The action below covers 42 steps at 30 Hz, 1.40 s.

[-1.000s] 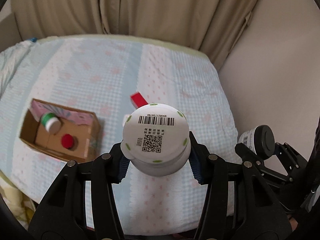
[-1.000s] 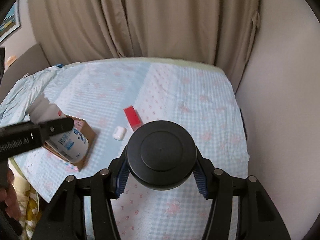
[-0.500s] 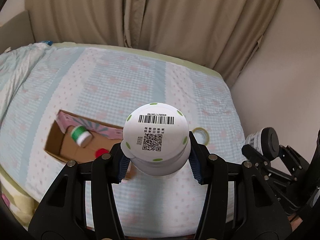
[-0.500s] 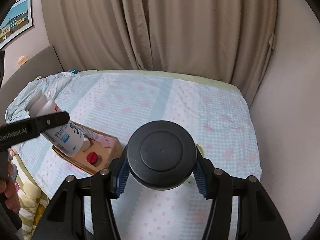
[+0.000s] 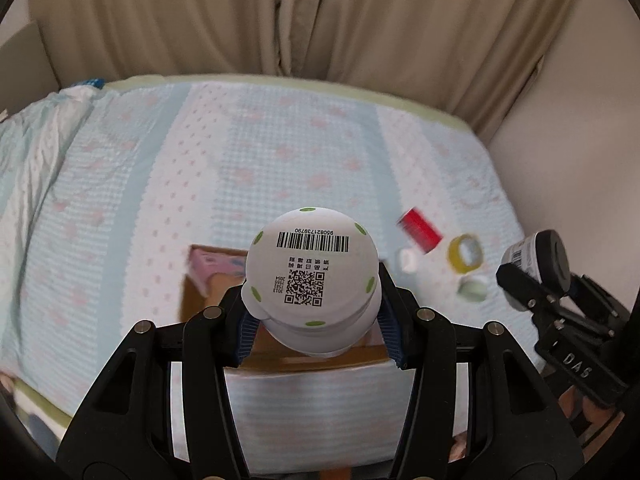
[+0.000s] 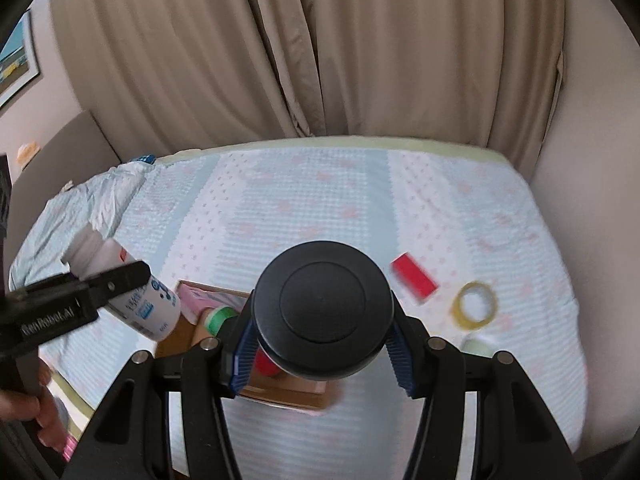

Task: Organize rigid objects
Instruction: 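Carry the pill bottle and black-lidded jar over the cardboard box, then open both tools to release the bottle and jar into the box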

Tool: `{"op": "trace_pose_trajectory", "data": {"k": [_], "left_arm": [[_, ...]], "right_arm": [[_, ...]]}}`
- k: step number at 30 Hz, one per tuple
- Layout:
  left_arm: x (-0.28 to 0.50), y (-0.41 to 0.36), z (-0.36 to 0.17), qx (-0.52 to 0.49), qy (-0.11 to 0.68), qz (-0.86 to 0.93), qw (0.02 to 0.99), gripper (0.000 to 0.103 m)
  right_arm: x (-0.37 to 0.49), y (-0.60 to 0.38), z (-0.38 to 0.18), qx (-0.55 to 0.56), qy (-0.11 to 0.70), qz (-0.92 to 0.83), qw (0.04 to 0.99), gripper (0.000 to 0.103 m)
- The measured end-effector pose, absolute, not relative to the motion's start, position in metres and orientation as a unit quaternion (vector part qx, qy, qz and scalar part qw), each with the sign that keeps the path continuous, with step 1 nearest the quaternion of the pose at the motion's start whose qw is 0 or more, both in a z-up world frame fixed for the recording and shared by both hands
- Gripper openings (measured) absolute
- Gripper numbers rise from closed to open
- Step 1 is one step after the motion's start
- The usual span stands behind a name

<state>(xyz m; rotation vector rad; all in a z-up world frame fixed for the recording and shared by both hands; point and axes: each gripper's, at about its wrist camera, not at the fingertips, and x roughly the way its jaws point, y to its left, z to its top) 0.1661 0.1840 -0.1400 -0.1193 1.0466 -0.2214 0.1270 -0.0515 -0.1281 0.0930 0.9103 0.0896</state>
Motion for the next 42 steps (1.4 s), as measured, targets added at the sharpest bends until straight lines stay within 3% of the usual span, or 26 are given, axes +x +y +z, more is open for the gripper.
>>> {"op": "trace_pose_trajectory", "data": {"k": [10,26,36,38,39,40,42], "left_arm": [[0.193,0.238,-0.223,-0.034,0.554,-0.119,0.823,0.047],[0.221,0.212,-0.368,0.083,0.630,-0.146,0.758,0.047],[0.214,0.183,-0.400,0.157,0.645,-0.170,0.728,0.047],[0.213,0.176,-0.400,0.172,0.639,-0.178,0.728,0.058],[0.213,0.173,-0.399,0.175,0.634,-0.181,0.731,0.085],[0.212,0.171,-0.395,0.174,0.626,-0.186,0.737,0.102],[0.212,0.170,-0.387,0.172,0.614,-0.190,0.747,0.103]], "right_arm": [[0.155,0.018,-0.184,0.067,0.491,0.028,0.868,0.052],[0.207,0.019,-0.331,0.090,0.572,-0.022,0.815,0.052],[0.217,0.020,-0.377,0.077,0.587,-0.012,0.806,0.052],[0.219,0.021,-0.381,0.073,0.587,-0.010,0.806,0.052],[0.221,0.021,-0.384,0.075,0.588,-0.009,0.805,0.052],[0.222,0.020,-0.385,0.080,0.590,-0.006,0.803,0.052],[0.223,0.017,-0.389,0.099,0.591,0.000,0.800,0.058]]}}
